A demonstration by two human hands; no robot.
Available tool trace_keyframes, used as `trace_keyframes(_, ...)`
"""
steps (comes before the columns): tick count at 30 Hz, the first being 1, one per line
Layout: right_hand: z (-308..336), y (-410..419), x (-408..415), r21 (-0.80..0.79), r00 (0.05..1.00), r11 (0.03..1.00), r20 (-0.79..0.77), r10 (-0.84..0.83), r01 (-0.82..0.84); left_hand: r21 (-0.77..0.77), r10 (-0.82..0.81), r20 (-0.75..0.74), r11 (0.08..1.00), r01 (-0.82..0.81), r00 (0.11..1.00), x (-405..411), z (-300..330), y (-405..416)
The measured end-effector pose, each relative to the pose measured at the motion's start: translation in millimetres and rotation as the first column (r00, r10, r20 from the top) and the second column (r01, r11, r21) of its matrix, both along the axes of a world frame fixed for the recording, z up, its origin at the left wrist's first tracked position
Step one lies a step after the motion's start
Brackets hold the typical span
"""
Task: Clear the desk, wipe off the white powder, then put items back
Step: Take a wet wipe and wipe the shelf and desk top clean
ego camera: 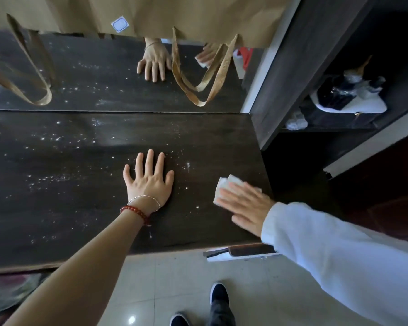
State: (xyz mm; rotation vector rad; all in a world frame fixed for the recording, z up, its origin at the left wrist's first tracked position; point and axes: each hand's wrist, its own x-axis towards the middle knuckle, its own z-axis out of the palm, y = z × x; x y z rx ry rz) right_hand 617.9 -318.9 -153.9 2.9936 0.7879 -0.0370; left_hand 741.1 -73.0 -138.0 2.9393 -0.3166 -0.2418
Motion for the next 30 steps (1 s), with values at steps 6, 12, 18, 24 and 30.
trace_keyframes(6,3,-27,57,0.119,0.852,0.843,-0.089,-0.516,0.524,-0.013,0.001,0.009,1.000,-0.001,1.000,0,-2,1)
trace_keyframes(12,2,-3,-1,0.002,0.957,0.958,0.040,-0.287,0.287,-0.017,0.004,0.029,1.000,-0.004,1.000,0,-2,-1)
trace_keyframes(18,0,43,-44,0.051,0.945,0.948,0.077,-0.317,0.314,-0.026,0.002,0.015,1.000,-0.001,1.000,-1,1,-1)
trace_keyframes(24,0,91,-33,0.326,0.770,0.745,0.073,-0.634,0.582,-0.224,-0.004,0.007,0.975,0.005,1.000,-1,15,12)
trace_keyframes(30,12,114,-47,0.688,0.678,0.640,0.291,-0.675,0.342,-0.345,0.069,0.122,0.938,-0.023,0.990,-42,25,40)
